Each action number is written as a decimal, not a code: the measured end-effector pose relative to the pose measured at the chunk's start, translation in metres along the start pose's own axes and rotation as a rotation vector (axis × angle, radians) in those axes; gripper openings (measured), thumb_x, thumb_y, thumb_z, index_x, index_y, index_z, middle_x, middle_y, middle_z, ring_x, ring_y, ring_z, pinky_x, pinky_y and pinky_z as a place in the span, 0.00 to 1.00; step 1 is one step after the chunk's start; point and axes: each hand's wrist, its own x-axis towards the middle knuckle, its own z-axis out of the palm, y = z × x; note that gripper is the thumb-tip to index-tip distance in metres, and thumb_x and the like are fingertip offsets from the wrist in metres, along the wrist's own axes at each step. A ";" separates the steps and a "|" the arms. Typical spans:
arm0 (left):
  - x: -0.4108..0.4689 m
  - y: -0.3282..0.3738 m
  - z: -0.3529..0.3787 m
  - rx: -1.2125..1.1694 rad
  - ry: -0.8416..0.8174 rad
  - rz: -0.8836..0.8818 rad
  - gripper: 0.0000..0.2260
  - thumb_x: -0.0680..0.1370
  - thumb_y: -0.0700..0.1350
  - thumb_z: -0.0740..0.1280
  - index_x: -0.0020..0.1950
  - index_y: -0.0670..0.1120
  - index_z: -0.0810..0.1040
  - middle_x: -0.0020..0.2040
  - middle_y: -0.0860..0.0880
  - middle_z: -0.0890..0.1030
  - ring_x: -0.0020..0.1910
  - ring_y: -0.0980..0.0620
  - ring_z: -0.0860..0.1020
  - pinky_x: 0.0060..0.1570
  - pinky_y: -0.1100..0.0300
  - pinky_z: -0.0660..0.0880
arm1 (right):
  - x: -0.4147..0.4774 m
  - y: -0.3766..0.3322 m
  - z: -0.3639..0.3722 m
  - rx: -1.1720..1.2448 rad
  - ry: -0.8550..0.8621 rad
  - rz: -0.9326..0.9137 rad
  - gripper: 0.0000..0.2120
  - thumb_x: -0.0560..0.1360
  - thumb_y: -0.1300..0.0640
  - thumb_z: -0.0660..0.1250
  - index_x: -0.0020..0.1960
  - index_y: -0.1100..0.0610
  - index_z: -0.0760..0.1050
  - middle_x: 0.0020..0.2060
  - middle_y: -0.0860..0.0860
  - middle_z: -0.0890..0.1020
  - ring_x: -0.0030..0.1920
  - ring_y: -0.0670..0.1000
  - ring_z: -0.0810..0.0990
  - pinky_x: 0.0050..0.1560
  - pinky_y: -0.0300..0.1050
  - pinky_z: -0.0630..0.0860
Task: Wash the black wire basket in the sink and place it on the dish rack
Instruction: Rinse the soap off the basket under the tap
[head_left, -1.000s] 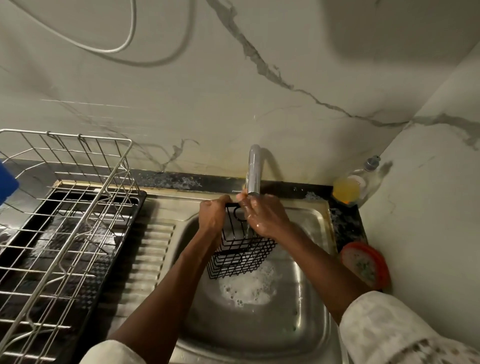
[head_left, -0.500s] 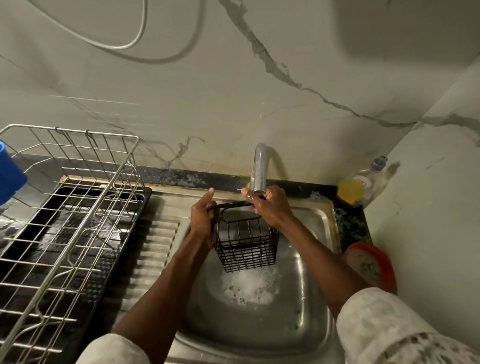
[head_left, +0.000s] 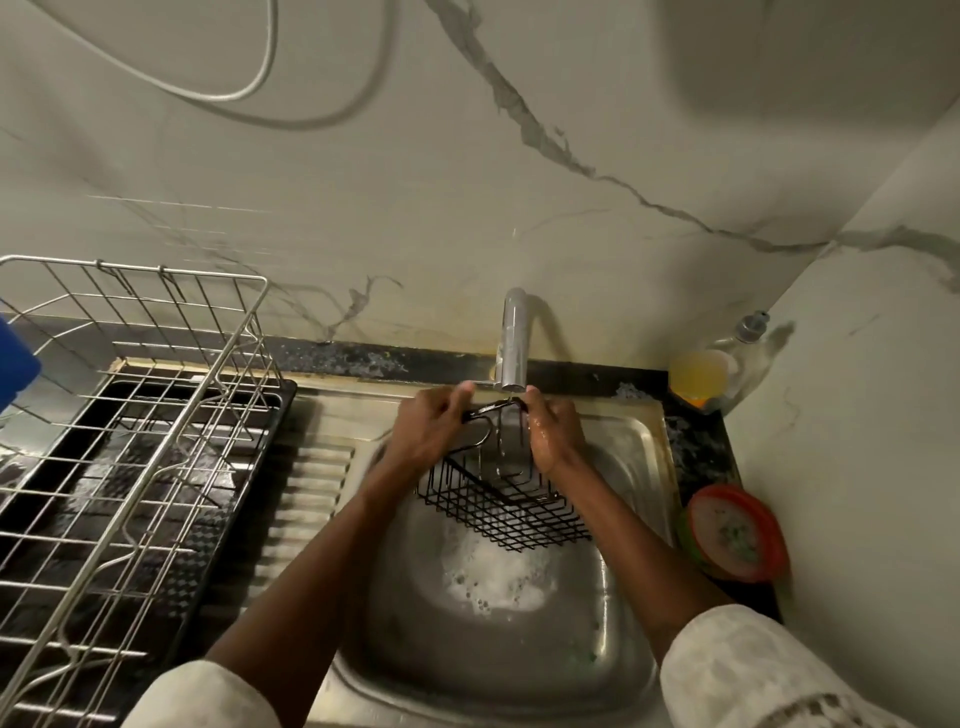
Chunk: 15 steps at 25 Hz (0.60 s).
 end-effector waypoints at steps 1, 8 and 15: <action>0.000 0.009 0.009 0.110 -0.029 0.047 0.27 0.86 0.61 0.54 0.39 0.46 0.80 0.36 0.50 0.82 0.34 0.54 0.81 0.37 0.60 0.75 | -0.001 0.001 0.004 -0.114 -0.038 -0.021 0.33 0.78 0.31 0.54 0.35 0.60 0.75 0.27 0.52 0.76 0.29 0.58 0.74 0.32 0.56 0.74; 0.002 0.032 0.041 0.153 0.103 0.165 0.24 0.82 0.59 0.66 0.29 0.48 0.75 0.24 0.53 0.75 0.20 0.59 0.73 0.23 0.67 0.71 | -0.004 0.010 -0.015 -0.258 -0.041 -0.186 0.37 0.83 0.35 0.47 0.35 0.63 0.75 0.26 0.57 0.76 0.28 0.57 0.77 0.30 0.47 0.71; 0.014 0.018 0.034 -0.078 0.136 -0.048 0.20 0.83 0.49 0.67 0.33 0.42 0.77 0.27 0.48 0.76 0.20 0.56 0.69 0.25 0.64 0.70 | -0.012 -0.011 -0.003 -0.504 -0.030 -0.155 0.27 0.85 0.43 0.52 0.33 0.56 0.73 0.26 0.52 0.76 0.25 0.49 0.74 0.29 0.49 0.76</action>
